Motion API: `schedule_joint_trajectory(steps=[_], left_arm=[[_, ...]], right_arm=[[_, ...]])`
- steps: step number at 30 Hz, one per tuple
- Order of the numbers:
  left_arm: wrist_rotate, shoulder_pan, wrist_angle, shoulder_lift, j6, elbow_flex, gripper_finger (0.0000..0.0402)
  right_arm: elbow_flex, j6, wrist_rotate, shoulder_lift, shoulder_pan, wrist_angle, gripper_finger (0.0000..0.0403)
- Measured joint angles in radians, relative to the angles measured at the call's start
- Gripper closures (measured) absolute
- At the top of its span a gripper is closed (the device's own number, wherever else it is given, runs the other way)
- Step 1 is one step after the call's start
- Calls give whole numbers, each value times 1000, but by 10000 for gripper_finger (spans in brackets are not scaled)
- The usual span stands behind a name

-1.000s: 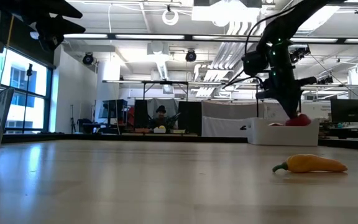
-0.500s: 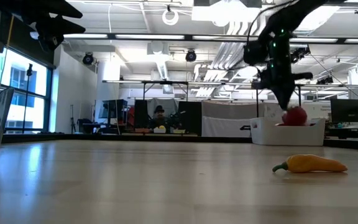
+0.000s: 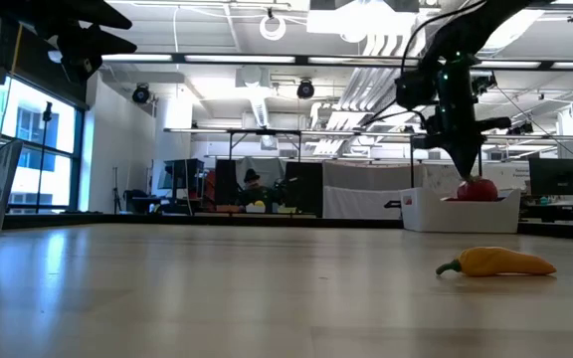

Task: Sort produce into baskets
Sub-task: Put the tomato into the white bin

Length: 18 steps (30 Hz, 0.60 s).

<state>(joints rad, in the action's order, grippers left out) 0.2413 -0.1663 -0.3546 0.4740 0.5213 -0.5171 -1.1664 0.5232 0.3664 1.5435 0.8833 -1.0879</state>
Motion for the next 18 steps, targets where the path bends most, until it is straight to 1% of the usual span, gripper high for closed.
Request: schedule_joint_trajectory(steps=[3, 5, 7, 10, 13, 14, 16, 18], left_arm=[[-7, 0, 0, 0, 0, 0, 271], [-20, 0, 0, 0, 0, 0, 271], [-29, 0, 0, 0, 0, 0, 271], [-30, 0, 0, 0, -1, 0, 271], [-30, 0, 0, 0, -1, 0, 271], [-30, 0, 0, 0, -1, 0, 271], [-30, 0, 0, 0, -1, 0, 271], [-30, 0, 0, 0, -1, 0, 271]], right_arm=[[5, -8, -1, 1, 0, -26, 395], [2, -12, -6, 1, 0, -44, 375], [-4, -7, -8, 0, 0, -60, 342], [-16, -8, -12, 0, 0, -68, 279], [-39, -27, -49, 0, 0, -75, 229], [-48, -31, -51, 0, 0, -83, 221], [-53, -33, -28, -1, 0, -94, 221], [-39, -34, -12, -1, 7, -97, 243]])
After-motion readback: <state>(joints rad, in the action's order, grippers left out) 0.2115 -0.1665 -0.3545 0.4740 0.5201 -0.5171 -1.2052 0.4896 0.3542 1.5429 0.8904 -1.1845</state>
